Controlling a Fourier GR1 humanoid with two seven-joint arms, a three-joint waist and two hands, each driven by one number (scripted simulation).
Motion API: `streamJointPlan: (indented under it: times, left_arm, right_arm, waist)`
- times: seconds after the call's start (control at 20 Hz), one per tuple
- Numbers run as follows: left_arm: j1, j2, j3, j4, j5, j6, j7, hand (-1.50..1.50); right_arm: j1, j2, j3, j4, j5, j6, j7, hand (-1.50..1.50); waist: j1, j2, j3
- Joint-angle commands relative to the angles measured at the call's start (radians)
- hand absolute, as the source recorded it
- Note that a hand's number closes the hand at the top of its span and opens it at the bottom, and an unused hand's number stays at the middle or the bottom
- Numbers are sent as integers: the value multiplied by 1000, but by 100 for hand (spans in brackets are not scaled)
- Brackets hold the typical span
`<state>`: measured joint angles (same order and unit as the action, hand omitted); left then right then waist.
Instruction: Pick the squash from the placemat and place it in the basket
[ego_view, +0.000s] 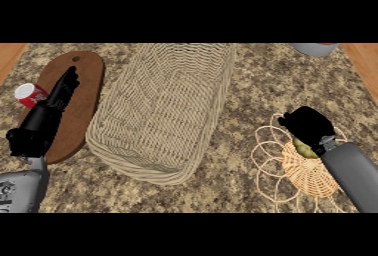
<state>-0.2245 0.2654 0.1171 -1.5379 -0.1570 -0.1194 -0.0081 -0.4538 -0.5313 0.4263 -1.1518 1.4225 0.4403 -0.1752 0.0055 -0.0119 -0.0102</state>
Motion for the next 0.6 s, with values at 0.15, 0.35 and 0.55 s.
streamJointPlan:
  times: [0.15, 0.35, 0.55]
  left_arm:
    - [42, -1, 19, 1, -8, 21, -12, 0]
    - [41, -7, 19, -9, -13, 32, -9, 0]
    - [56, 6, 27, -36, 15, -1, 5, 0]
  right_arm:
    - [94, 148, -350, -5, -182, -67, 308, 150]
    - [160, 230, -457, -132, -217, -174, 478, 150]
    - [120, 274, -543, -327, -293, -273, 505, 150]
  waist:
    - [-59, 4, 13]
    - [-54, 2, 10]
    - [-44, -6, 10]
